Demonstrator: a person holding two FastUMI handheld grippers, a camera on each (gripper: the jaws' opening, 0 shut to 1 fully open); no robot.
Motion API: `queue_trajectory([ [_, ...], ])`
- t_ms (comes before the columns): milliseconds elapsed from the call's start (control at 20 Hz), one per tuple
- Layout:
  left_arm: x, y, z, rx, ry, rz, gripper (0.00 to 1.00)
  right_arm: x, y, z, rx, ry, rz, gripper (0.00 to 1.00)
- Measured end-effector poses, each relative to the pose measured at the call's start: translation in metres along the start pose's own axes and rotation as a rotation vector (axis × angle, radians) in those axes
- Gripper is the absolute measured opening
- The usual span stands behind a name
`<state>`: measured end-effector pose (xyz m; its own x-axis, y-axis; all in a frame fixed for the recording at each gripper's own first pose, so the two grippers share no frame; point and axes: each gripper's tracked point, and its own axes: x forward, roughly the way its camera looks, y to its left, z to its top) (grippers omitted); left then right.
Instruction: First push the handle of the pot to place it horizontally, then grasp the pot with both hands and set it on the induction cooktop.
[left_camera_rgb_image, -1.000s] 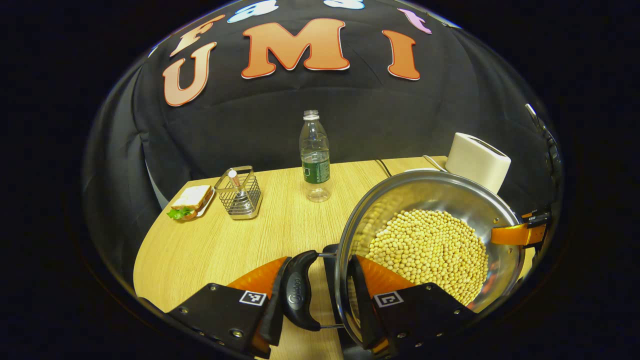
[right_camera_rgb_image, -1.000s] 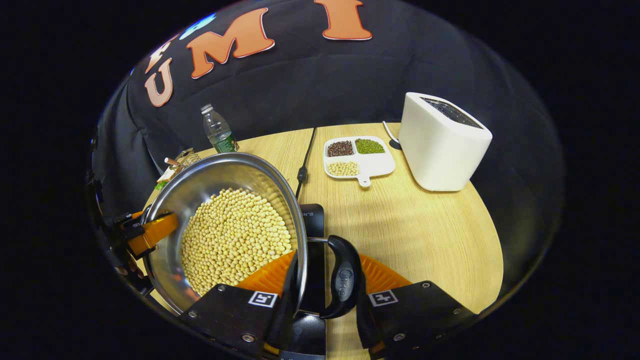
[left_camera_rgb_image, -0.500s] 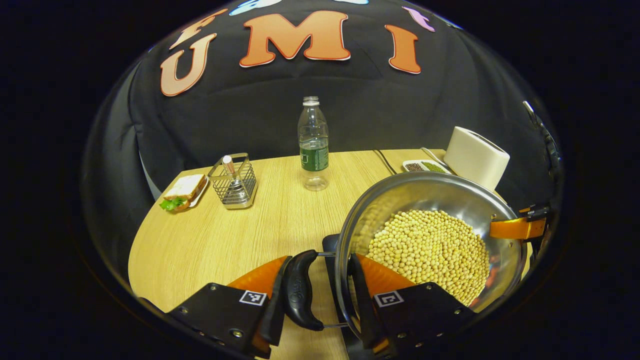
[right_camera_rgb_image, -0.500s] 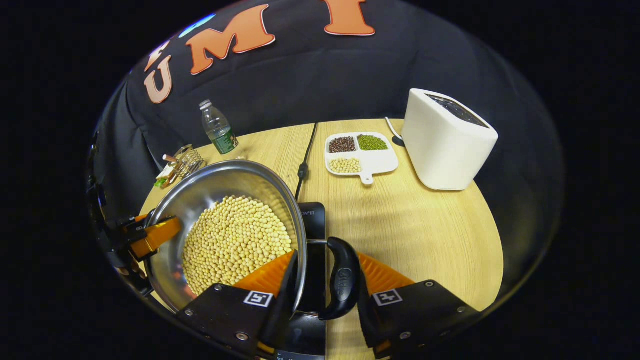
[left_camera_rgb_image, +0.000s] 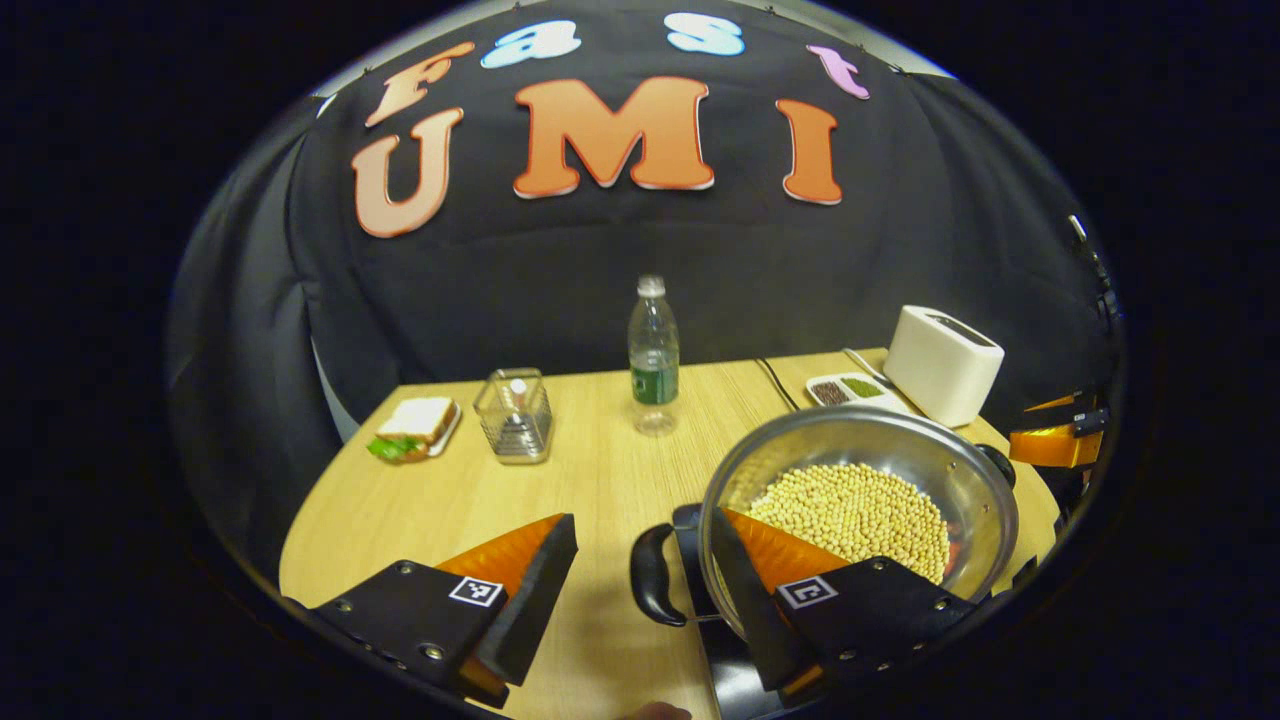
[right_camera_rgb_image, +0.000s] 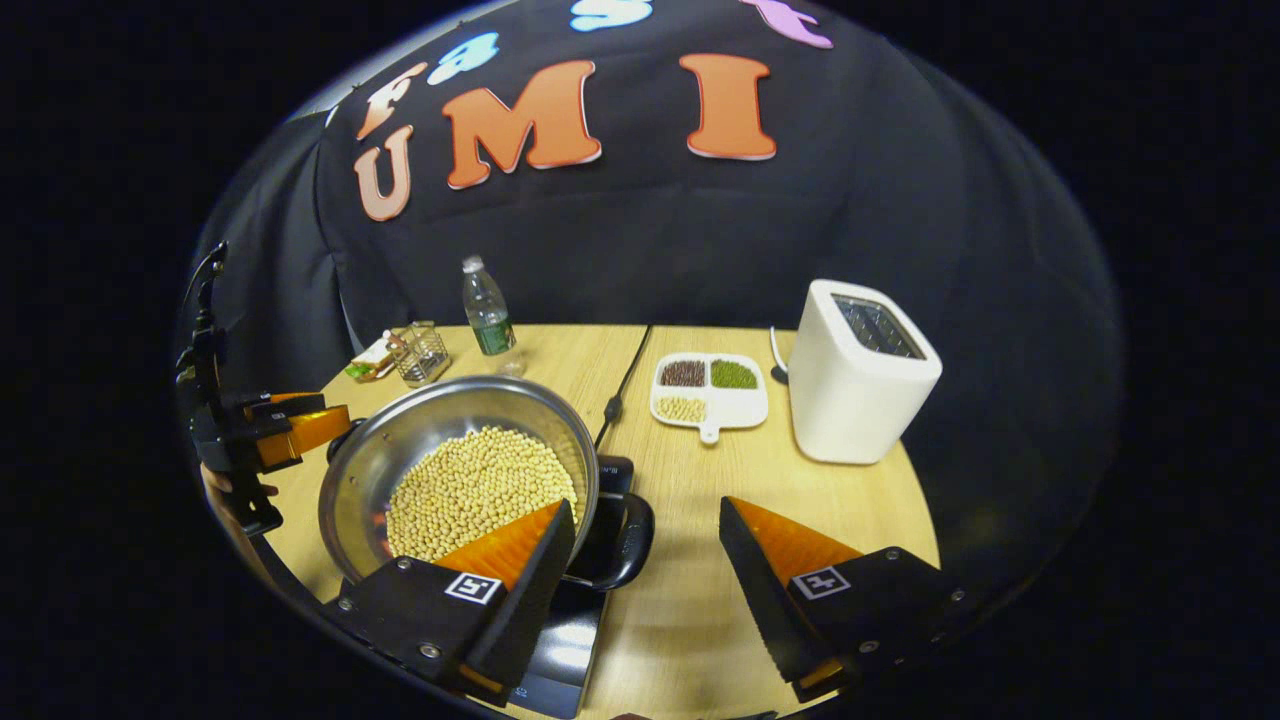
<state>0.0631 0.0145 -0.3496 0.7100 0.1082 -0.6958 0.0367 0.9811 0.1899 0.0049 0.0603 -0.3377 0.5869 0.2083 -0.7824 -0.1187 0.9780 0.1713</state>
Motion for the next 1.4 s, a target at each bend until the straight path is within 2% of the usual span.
queue_trajectory([
  [200,-0.058,0.01,0.077,-0.009,-0.212,0.042,0.83,-0.058,0.007,0.054,-0.001,-0.185,0.025,0.94],
  [400,-0.121,0.025,0.143,-0.09,-0.373,0.05,0.83,-0.118,0.022,0.111,-0.026,-0.374,0.039,0.94],
  [700,-0.228,0.081,0.224,-0.156,-0.617,0.131,0.83,-0.211,0.062,0.183,-0.036,-0.635,0.137,0.93],
  [750,-0.247,0.091,0.237,-0.161,-0.662,0.149,0.83,-0.225,0.067,0.193,-0.043,-0.679,0.148,0.98],
  [800,-0.267,0.101,0.25,-0.166,-0.704,0.165,0.83,-0.238,0.071,0.204,-0.052,-0.721,0.151,0.94],
  [950,-0.308,0.116,0.267,-0.178,-0.783,0.217,0.83,-0.272,0.081,0.225,-0.092,-0.828,0.16,0.93],
  [1000,-0.318,0.123,0.272,-0.181,-0.806,0.236,0.83,-0.281,0.087,0.227,-0.103,-0.848,0.168,0.98],
  [1200,-0.342,0.135,0.285,-0.187,-0.879,0.278,0.82,-0.306,0.096,0.23,-0.118,-0.905,0.178,0.98],
  [1250,-0.352,0.137,0.281,-0.18,-0.892,0.297,0.81,-0.307,0.098,0.231,-0.127,-0.921,0.178,0.89],
  [1300,-0.358,0.143,0.281,-0.164,-0.905,0.335,0.8,-0.306,0.098,0.235,-0.138,-0.942,0.174,0.97],
  [1350,-0.363,0.149,0.279,-0.157,-0.915,0.368,0.8,-0.307,0.099,0.236,-0.151,-0.957,0.169,0.93],
  [1400,-0.361,0.148,0.281,-0.153,-0.92,0.374,0.82,-0.306,0.1,0.236,-0.159,-0.964,0.163,0.97],
])
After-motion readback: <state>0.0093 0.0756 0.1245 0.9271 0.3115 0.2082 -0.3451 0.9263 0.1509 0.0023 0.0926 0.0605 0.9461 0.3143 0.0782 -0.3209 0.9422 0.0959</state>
